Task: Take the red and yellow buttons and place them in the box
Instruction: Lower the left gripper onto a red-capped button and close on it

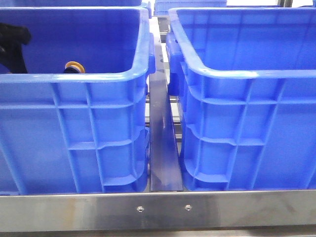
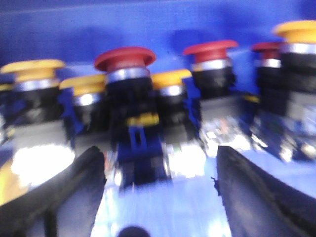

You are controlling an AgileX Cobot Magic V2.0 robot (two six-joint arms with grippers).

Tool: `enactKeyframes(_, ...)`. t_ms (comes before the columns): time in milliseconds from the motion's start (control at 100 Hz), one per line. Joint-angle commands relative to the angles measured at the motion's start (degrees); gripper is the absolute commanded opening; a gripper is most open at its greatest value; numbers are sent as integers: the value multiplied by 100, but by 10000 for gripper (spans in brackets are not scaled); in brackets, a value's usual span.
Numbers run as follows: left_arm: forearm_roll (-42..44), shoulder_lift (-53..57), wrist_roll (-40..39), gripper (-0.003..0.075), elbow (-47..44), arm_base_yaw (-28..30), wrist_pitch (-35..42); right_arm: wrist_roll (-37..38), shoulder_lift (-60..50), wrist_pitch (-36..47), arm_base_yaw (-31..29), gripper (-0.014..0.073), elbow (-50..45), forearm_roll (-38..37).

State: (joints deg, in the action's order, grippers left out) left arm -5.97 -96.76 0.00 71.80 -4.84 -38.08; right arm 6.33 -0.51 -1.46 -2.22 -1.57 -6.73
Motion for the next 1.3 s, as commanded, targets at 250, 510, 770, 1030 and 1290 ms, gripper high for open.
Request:
enactKeyframes(250,-42,-128,0,438,285,-41,308,-10,-153,469,-35,-67,112,-63)
enactKeyframes(510,-42,-128,0,226,285,-41,441,-10,-153,469,-35,-67,112,-63)
enactKeyframes(770,-42,20,0,111,285,-41,506,-10,-153,469,-35,-67,112,-63)
enactKeyframes(1030,-157,1017,200,111,-253,-55,559,-10,-153,469,-35,-67,112,-63)
enactKeyframes(1290,-1214,2216,1732,104,-911,-389,553,-10,-153,469,-35,-67,112,-63)
